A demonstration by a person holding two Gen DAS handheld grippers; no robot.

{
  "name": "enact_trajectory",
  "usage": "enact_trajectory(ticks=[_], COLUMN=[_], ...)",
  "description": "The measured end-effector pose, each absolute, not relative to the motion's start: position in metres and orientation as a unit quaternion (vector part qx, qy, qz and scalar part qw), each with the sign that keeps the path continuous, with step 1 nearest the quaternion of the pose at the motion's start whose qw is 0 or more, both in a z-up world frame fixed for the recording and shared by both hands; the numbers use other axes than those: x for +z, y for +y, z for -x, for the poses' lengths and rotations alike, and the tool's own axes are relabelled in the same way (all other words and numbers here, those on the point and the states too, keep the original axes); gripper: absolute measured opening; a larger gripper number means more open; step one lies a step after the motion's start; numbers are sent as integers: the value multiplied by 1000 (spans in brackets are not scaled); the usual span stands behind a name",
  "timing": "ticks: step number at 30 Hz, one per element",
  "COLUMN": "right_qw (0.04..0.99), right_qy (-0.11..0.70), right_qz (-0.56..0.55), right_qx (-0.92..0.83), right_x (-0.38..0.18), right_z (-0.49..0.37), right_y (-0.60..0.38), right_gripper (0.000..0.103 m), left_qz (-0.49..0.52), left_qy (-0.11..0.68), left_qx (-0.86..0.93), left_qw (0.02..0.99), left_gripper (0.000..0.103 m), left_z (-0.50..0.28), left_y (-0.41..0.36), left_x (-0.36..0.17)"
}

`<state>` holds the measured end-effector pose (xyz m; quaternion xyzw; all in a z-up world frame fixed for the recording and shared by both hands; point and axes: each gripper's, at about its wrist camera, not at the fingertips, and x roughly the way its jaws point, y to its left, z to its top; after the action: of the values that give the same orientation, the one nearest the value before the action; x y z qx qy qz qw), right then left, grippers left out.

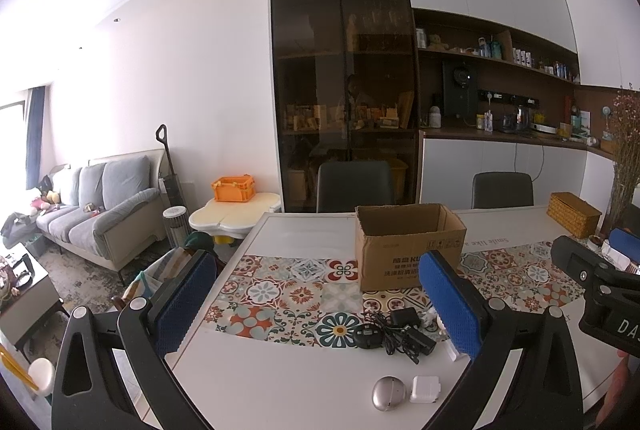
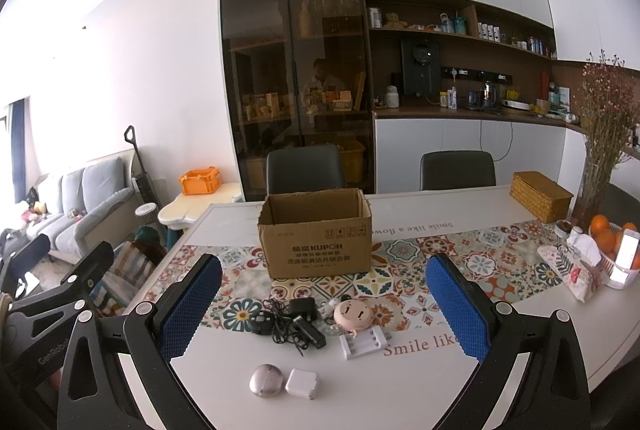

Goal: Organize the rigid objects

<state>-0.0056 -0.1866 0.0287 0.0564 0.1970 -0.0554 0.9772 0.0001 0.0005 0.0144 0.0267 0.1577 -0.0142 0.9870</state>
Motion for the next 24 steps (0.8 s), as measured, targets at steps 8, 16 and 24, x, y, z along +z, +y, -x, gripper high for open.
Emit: enact_trajectory(ticks=[8,16,24], right_qw=[977,976,963], right_qy=[198,206,263], right_qz=[-56,-54,-43], right_qx=[-56,-52,-37], right_x=[30,32,2], right_z=[6,3,-19], right_y=[-186,-186,-185], right_gripper=[102,102,102], left_qz=[-27,-29,-27], left_qy=[158,174,232], left_qx=[-14,-15,7], left_qw=[987,984,972], left_gripper=[103,103,103], left_z=[-2,-6,-21], left_y=[-1,0,3], left_x=[16,7,-25])
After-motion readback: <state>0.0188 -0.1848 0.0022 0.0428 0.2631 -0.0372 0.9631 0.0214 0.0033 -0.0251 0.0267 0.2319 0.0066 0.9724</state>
